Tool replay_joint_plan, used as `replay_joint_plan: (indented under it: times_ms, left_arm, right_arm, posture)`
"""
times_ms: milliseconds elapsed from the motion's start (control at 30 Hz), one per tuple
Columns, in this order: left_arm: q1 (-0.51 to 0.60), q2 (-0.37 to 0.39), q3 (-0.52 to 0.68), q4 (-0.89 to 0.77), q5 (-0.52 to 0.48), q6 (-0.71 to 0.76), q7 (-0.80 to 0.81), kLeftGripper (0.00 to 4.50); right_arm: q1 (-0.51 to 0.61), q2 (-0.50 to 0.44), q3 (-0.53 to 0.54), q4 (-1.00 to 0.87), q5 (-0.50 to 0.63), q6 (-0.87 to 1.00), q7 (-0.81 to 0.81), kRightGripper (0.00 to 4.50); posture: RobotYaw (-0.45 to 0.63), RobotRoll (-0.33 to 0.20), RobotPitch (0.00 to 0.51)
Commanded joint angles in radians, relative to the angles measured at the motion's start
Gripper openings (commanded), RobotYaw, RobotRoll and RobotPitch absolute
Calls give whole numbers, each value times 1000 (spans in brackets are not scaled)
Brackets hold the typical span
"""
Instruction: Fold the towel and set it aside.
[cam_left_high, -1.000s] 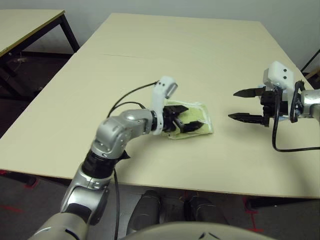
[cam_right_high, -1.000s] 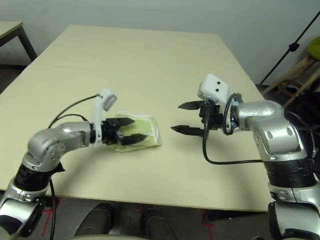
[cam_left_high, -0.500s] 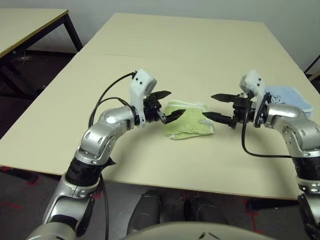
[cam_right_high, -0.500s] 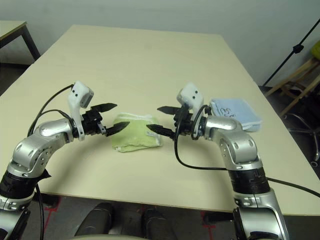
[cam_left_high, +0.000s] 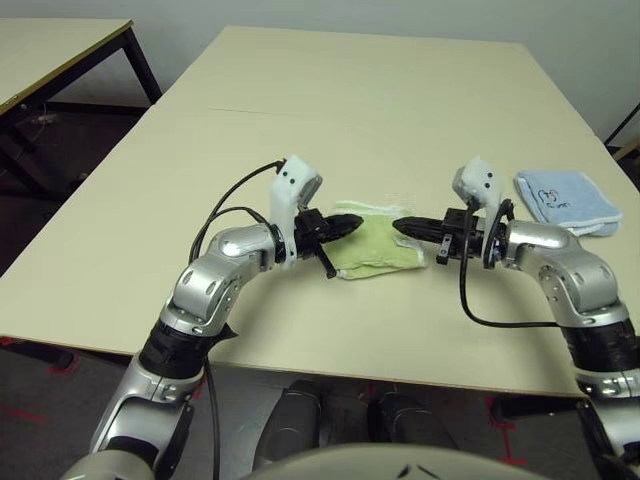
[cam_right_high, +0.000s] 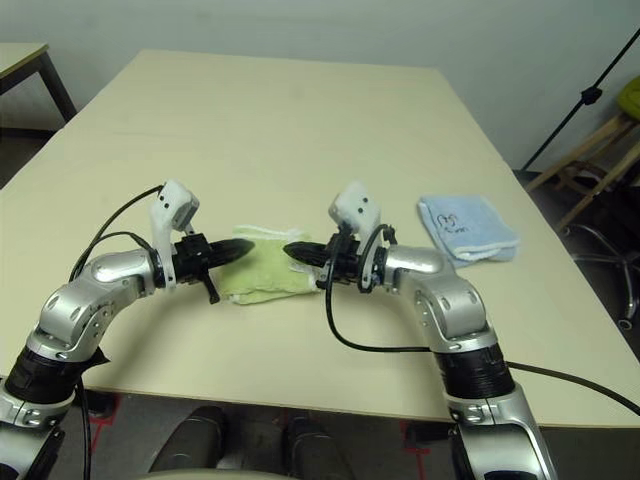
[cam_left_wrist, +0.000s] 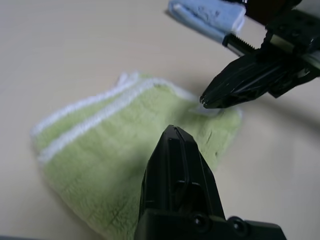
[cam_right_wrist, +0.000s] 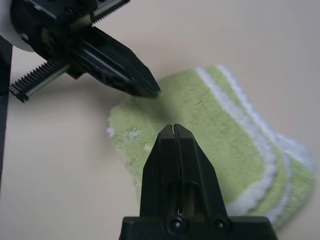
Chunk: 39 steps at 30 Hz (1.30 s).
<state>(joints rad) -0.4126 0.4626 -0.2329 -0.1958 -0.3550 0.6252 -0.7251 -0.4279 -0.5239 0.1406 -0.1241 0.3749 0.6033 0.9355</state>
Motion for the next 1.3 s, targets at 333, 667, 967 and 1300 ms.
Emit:
replay_joint_plan:
  times_ms: [333,667,967,1300]
  left_arm:
    - [30,-26,-63,186,97,-51,-27,0]
    - [45,-65,34,108,1,48,-18,0]
    - [-96,-167,160,164,-74,85,60,0]
    - [-137,-268,111,495,100,-170,158,0]
  right_arm:
    - [-18,27,106,333,-194,-209,-13,32]
    - [-79,27,22,427,-102,-171,93,32]
    - [-243,80,-96,461,-19,-115,55,32]
    - [-235,158,-23,637,-149,-257,-6,32]
  posture:
    - [115,0,112]
    - [121,0,107]
    - [119,0,81]
    - [127,0,51]
